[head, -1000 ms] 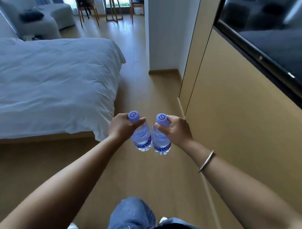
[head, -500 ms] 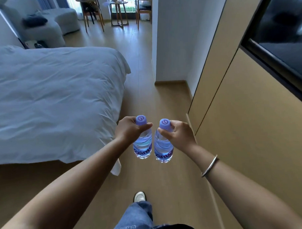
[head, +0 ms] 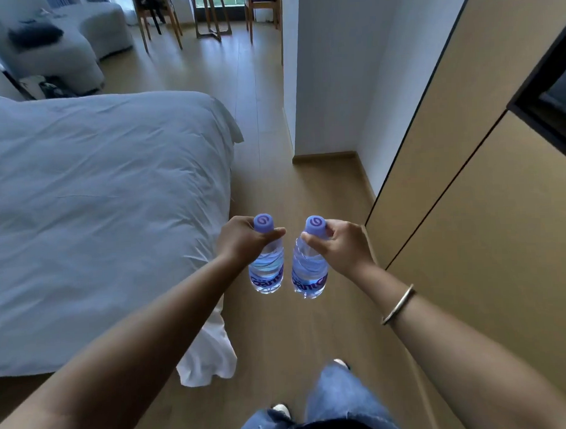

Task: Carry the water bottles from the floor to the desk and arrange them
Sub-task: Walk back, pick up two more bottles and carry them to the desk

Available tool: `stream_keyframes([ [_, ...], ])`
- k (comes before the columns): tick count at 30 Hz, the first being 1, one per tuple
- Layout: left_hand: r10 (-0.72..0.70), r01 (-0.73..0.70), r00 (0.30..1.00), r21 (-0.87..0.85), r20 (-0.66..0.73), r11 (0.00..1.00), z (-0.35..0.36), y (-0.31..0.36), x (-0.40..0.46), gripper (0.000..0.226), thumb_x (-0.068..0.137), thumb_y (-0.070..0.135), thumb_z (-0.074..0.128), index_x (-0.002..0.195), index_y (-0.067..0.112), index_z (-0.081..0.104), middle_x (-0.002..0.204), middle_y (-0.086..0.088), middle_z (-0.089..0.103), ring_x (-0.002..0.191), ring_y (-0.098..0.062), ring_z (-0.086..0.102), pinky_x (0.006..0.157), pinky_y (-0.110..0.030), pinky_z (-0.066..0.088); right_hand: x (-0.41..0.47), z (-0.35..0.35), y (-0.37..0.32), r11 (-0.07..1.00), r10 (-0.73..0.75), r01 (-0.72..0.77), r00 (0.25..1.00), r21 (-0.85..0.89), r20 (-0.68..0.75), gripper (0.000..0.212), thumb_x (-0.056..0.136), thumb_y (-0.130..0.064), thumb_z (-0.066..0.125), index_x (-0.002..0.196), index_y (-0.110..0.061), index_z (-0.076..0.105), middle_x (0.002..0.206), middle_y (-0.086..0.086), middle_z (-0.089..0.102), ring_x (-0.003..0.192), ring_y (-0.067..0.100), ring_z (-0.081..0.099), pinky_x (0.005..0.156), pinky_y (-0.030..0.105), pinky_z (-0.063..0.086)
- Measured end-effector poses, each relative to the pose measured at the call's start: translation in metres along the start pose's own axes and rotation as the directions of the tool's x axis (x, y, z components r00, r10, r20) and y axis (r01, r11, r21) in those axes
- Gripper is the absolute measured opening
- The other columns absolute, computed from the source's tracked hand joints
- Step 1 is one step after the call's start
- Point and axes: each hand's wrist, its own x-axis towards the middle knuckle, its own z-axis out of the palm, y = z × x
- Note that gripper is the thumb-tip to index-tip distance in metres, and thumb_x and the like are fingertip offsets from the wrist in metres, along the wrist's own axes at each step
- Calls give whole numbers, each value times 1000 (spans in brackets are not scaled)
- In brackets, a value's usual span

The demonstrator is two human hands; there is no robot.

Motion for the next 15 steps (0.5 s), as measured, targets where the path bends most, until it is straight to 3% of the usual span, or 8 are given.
stream_keyframes([
  [3,-6,5,999,26,31,1000,7,4,41,35,69,51,75,70,16,72,59,3,64,57,-11,56,55,-26,41,44,4,8,1000,13,-13,1000,-15,27,33,78,-46,66,76,-12,67,70,5,68,71,24,62,66,34,49],
  [9,-9,9,1000,-1,29,1000,24,36,148,31,70,46,76,64,16,69,57,2,60,51,-6,48,49,-23,36,162,-3,24,998,-60,60,996,-10,59,33,78,-44,68,70,-12,64,64,4,62,65,24,56,61,33,44],
  [12,-20,20,1000,-27,2,999,32,60,207,35,69,45,78,69,10,73,65,-6,68,59,-15,56,58,-27,44,228,-16,30,994,-110,110,992,-6,56,32,78,-43,68,69,-12,64,63,4,60,62,22,53,59,33,41],
  [15,-25,22,998,-76,-50,997,36,81,254,35,68,43,79,76,10,76,76,-12,74,72,-23,67,73,-40,55,285,-31,33,989,-147,148,988,-18,55,33,78,-41,69,69,-10,64,63,6,60,61,22,51,58,32,39],
])
